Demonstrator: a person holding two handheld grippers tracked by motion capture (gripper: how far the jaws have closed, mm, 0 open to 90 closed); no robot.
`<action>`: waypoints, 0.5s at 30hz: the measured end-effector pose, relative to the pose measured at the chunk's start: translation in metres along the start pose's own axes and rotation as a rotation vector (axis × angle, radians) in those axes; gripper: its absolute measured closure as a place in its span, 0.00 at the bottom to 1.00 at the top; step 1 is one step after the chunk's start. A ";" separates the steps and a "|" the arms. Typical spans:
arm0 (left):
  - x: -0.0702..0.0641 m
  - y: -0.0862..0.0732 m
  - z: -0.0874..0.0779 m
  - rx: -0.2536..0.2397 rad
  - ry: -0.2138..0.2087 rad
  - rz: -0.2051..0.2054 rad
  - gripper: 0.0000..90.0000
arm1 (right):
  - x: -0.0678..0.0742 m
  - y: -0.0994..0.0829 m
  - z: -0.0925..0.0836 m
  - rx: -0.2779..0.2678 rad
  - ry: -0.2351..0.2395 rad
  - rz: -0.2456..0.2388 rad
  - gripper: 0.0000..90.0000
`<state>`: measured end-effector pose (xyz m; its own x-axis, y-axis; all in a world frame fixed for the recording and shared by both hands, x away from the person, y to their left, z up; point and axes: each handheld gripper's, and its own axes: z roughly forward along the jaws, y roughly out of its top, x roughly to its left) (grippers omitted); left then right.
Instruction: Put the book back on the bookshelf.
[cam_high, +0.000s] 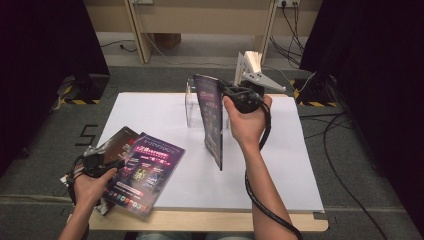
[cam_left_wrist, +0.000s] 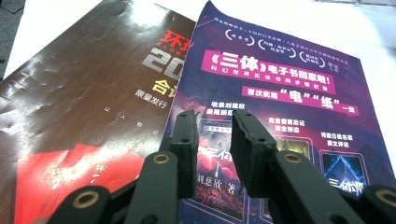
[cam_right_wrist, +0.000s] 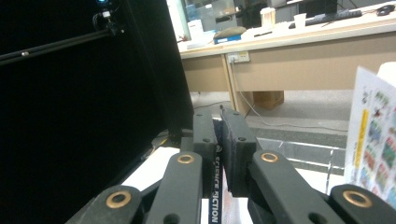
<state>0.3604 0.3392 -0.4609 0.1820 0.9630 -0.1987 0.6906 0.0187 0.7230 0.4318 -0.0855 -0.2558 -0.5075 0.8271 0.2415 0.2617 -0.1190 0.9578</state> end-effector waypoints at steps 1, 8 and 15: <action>0.000 0.000 0.000 0.000 0.000 0.000 0.79 | -0.001 0.003 -0.001 -0.002 -0.011 -0.003 0.95; 0.000 0.000 0.001 -0.001 0.001 -0.003 0.79 | -0.013 0.015 0.001 -0.012 -0.051 -0.006 0.95; 0.000 -0.001 0.001 -0.001 0.001 -0.003 0.79 | -0.020 0.022 0.008 -0.011 -0.078 -0.003 0.95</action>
<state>0.3606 0.3392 -0.4626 0.1790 0.9632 -0.2006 0.6907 0.0222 0.7228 0.4543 -0.0998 -0.2413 -0.4427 0.8676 0.2265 0.2508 -0.1227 0.9602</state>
